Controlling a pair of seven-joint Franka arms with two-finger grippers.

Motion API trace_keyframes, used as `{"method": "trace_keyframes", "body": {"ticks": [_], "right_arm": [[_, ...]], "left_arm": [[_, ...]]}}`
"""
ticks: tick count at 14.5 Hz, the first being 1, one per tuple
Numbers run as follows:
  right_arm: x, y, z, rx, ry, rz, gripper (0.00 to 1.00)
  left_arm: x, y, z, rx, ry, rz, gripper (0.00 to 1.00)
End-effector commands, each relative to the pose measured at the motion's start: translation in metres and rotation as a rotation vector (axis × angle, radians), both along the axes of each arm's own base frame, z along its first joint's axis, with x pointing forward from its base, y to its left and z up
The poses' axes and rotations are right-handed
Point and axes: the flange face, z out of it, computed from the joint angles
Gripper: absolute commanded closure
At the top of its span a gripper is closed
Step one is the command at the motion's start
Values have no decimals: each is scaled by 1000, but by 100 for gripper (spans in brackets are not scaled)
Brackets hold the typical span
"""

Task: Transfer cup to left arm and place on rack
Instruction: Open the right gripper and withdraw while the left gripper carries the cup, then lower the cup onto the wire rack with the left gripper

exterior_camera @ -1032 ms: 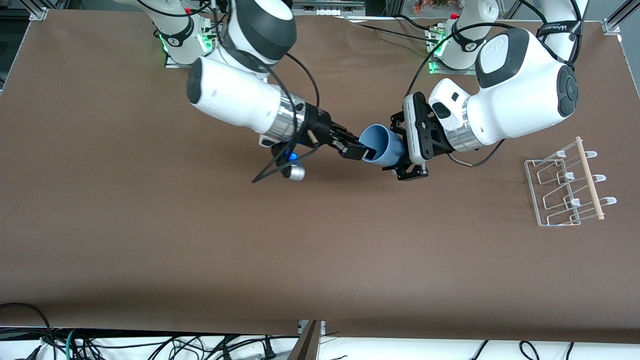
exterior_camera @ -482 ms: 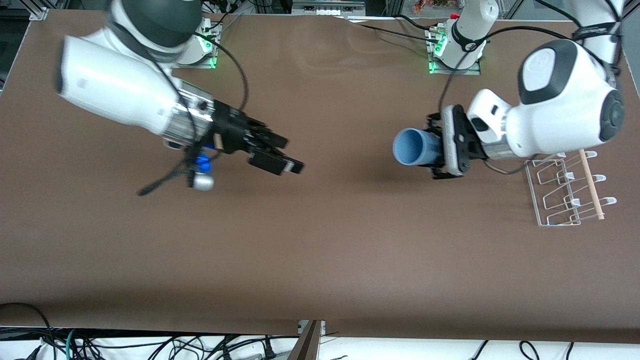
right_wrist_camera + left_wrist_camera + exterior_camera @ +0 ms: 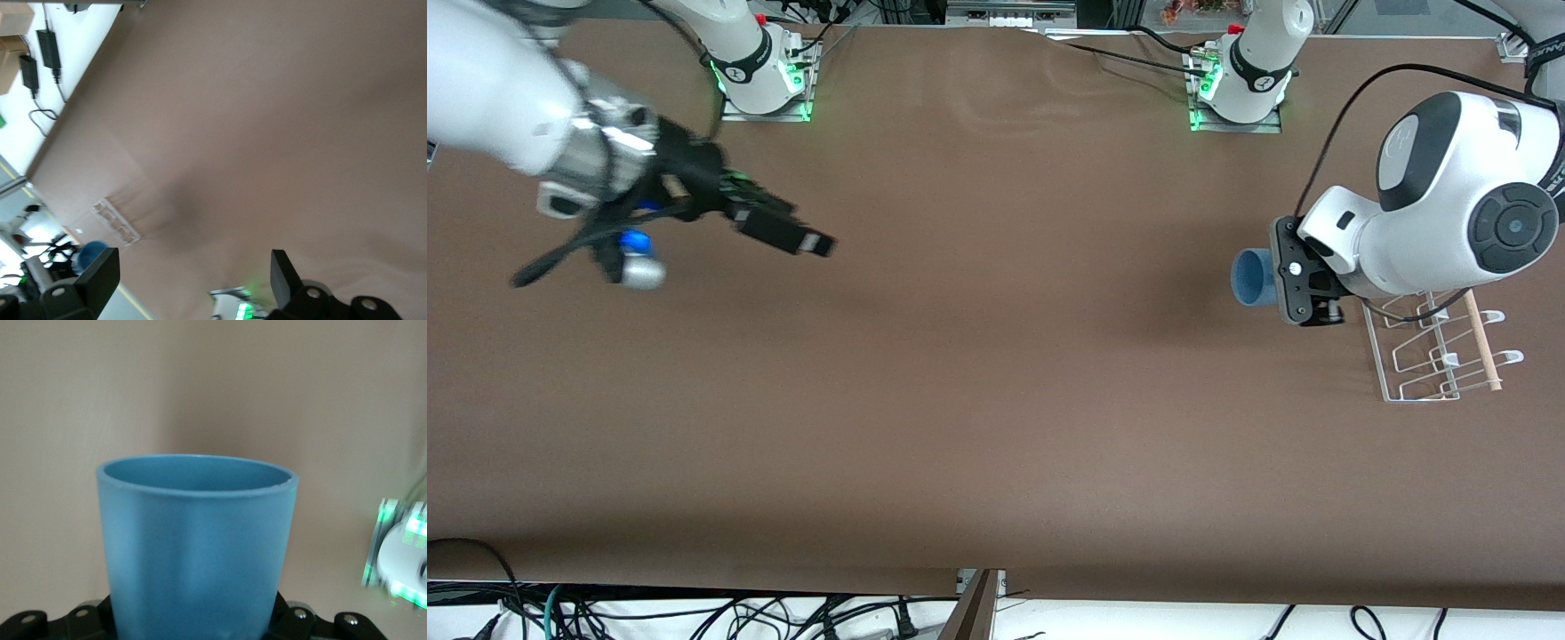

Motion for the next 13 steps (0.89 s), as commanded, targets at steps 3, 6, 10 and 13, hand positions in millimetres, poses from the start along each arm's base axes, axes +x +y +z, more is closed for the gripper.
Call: {"method": "trace_keyframes", "body": {"ticks": [3, 6, 10, 13], "right_arm": [[2, -76, -16, -180, -38, 127, 0], [-4, -135, -37, -258, -48, 181, 0], [-36, -182, -44, -322, -131, 305, 0], [-44, -162, -58, -443, -131, 412, 0]], "left_arm": [[5, 30, -3, 359, -23, -91, 100], [11, 66, -41, 711, 42, -172, 100], [-6, 89, -90, 1042, -30, -98, 100], [-19, 88, -116, 1256, -175, -141, 100]]}}
